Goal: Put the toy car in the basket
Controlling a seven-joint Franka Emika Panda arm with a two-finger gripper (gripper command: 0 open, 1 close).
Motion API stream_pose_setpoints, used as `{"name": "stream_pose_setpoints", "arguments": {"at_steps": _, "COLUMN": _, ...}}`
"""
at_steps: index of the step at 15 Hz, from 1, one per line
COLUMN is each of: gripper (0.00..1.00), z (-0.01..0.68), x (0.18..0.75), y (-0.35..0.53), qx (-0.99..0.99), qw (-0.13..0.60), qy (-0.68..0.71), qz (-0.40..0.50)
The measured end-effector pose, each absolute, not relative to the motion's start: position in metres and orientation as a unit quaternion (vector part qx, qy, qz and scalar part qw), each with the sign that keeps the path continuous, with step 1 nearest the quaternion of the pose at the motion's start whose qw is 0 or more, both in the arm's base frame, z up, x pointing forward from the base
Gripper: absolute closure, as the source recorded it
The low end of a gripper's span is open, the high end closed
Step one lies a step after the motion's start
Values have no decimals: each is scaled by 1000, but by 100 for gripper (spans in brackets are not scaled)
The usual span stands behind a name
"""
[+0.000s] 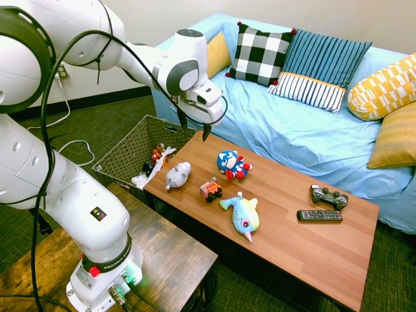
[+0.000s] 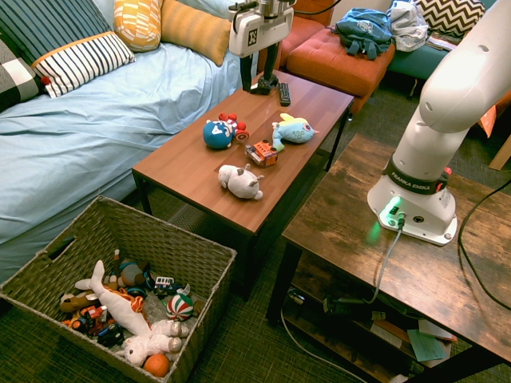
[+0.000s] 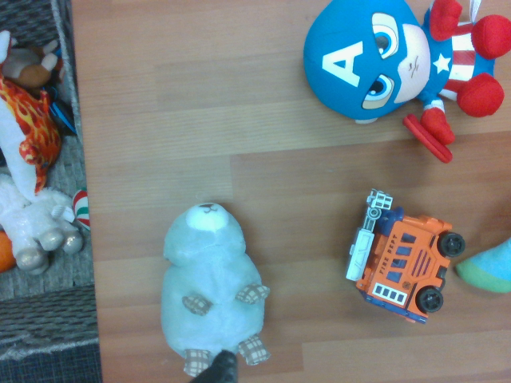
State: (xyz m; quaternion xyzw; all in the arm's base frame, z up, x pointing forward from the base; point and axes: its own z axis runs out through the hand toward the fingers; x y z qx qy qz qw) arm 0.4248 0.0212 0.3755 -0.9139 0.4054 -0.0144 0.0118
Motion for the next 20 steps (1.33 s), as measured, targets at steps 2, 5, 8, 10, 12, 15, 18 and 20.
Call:
{"name": "stream_pose_setpoints", "arguments": {"at_steps": 2, "gripper": 0, "z": 375, "x": 427, "y": 20, "qx": -915, "qw": 14, "qy": 403, "qz": -18}}
{"name": "stream_pose_setpoints", "arguments": {"at_steps": 5, "gripper": 0, "z": 354, "x": 435, "y": 1, "qx": -906, "qw": 31, "qy": 423, "qz": -5}}
{"name": "stream_pose_setpoints", "arguments": {"at_steps": 8, "gripper": 0, "z": 291, "x": 447, "y": -31, "qx": -893, "qw": 45, "qy": 448, "qz": 24}}
{"name": "stream_pose_setpoints", "arguments": {"at_steps": 10, "gripper": 0, "z": 246, "x": 456, "y": -39, "qx": -886, "qw": 50, "qy": 459, "qz": 44}}
{"name": "stream_pose_setpoints", "arguments": {"at_steps": 12, "gripper": 0, "z": 212, "x": 462, "y": -42, "qx": -880, "qw": 44, "qy": 470, "qz": 59}}
{"name": "stream_pose_setpoints", "arguments": {"at_steps": 15, "gripper": 0, "z": 178, "x": 466, "y": -54, "qx": -868, "qw": 30, "qy": 489, "qz": 82}}
{"name": "stream_pose_setpoints", "arguments": {"at_steps": 18, "gripper": 0, "z": 148, "x": 476, "y": -65, "qx": -859, "qw": 20, "qy": 502, "qz": 99}}
{"name": "stream_pose_setpoints", "arguments": {"at_steps": 20, "gripper": 0, "z": 133, "x": 480, "y": -70, "qx": -855, "qw": 12, "qy": 508, "qz": 106}}
